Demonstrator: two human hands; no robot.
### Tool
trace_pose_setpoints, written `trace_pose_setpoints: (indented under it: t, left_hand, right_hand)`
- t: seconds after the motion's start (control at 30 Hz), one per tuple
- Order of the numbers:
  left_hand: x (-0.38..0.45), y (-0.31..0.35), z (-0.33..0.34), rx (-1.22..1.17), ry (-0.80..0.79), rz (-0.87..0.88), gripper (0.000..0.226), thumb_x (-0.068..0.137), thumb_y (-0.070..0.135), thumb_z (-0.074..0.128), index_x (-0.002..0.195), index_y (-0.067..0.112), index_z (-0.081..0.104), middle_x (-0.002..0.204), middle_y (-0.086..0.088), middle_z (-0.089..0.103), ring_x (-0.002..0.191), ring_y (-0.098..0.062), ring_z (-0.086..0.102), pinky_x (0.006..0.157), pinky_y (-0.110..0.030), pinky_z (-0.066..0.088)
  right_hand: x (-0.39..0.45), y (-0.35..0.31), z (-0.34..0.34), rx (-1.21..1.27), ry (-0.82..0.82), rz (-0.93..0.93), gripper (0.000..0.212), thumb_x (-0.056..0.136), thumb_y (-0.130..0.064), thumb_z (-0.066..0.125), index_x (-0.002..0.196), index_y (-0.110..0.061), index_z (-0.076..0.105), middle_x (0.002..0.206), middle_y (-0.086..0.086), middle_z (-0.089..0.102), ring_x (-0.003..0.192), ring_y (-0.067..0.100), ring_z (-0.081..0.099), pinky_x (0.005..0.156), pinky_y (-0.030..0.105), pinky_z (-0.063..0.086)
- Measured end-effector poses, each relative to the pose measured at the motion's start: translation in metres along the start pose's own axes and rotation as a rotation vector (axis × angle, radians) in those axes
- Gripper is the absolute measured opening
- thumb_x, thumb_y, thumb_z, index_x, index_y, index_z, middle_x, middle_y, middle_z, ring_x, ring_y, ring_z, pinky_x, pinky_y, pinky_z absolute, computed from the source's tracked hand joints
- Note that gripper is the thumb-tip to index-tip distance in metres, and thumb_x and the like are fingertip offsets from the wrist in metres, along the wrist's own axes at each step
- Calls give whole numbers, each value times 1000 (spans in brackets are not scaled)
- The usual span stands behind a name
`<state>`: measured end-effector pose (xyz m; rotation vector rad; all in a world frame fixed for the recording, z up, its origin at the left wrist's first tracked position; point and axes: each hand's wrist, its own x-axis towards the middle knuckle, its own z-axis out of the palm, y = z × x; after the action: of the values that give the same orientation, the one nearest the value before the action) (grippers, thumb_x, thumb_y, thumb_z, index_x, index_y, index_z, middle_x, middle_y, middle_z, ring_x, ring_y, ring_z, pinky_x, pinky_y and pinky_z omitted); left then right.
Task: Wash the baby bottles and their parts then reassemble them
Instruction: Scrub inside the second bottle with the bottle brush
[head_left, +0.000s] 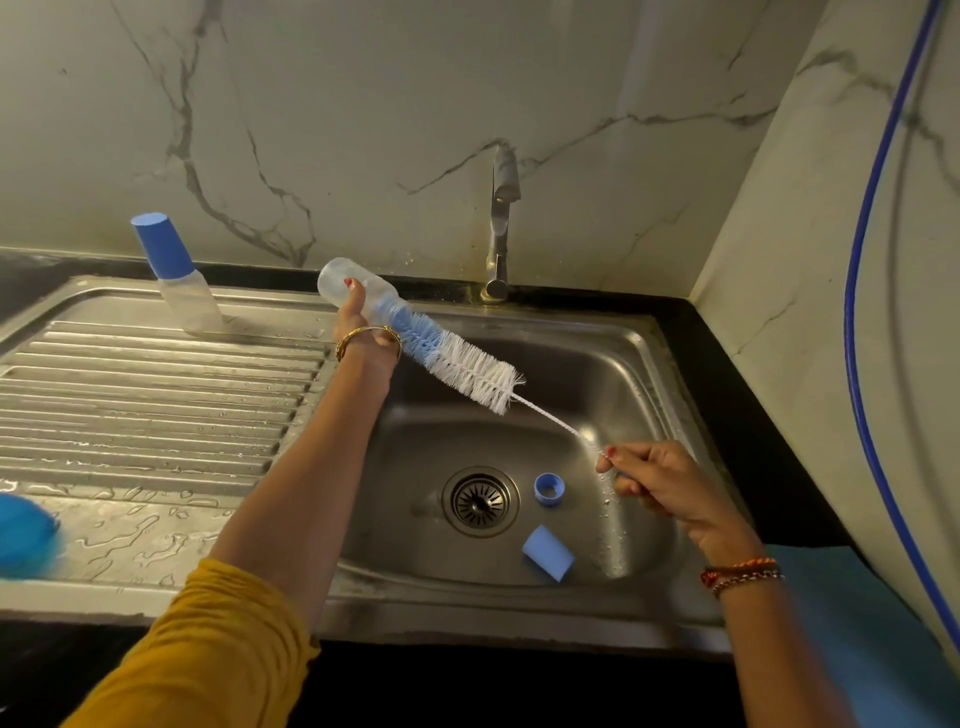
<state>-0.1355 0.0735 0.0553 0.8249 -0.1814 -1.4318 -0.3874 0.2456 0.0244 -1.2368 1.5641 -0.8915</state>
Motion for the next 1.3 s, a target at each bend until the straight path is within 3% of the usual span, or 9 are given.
trace_pose_setpoints:
  t: [0.1,0.23,0.4,0.5,0.77,0.87,1.03,1.13,1.3]
  left_hand:
    - [-2,3,-4,80,0,7,57,94,43,44,140,12,34,143,-6,41,129,-23,44,104,-36,39]
    - [22,24,-28,-31,228,62,82,74,43,73,139,13,33,130,-14,47,110,-30,54,90,-40,51]
    - [2,-20,-30,207,74,-96,65,77,40,71,130,12,45,93,-3,56,99,-18,58,84,-36,53]
    - [-4,-53,-35,258,114,-193,59,68,38,79,111,11,50,104,-8,57,94,-25,59,78,-38,53]
    - [-19,-91,-45,522,-45,-262,61,82,30,67,129,1,43,110,-13,54,99,-26,55,92,-35,46]
    - [-26,-93,-35,575,-95,-247,82,72,29,76,139,10,33,129,-14,49,109,-31,55,90,-43,49]
    - [-39,-100,-22,578,-122,-254,79,81,14,67,142,36,21,129,-12,33,106,-34,48,80,-48,49]
    - [-39,-108,-29,687,-102,-255,62,81,23,67,132,36,34,122,-11,32,95,-30,47,67,-40,52]
    - [-21,-124,-66,1034,-72,-265,61,58,46,74,113,51,46,133,-15,36,105,-39,52,76,-43,55]
  right_hand:
    - [-6,4,1,-26,53,-95,22,91,-10,53,75,-12,69,47,-5,50,38,0,41,40,9,33]
    - [-17,27,-9,-162,227,-155,21,86,-8,60,73,-21,68,59,4,59,56,10,53,55,17,46]
    - [-2,36,21,-363,436,-164,26,88,-24,60,66,-13,69,52,4,58,51,20,55,51,30,44]
    - [3,41,37,-447,570,-146,35,88,-29,61,59,-11,62,45,-2,50,43,11,45,45,23,34]
    - [-20,32,13,-306,930,-82,22,90,-22,57,82,-5,69,62,2,58,52,6,46,48,17,30]
    - [-6,29,-5,-305,1016,-29,21,91,-14,50,93,-3,68,76,11,64,56,10,45,51,15,27]
    - [19,32,-26,-412,1066,116,24,90,-7,42,83,2,63,71,15,55,62,22,46,62,25,32]
    - [28,34,-31,-472,1032,163,22,90,-5,43,86,4,63,81,21,61,66,25,47,62,29,34]
    - [31,41,-34,-496,1014,211,21,90,-2,42,95,3,62,93,22,62,75,29,52,63,30,33]
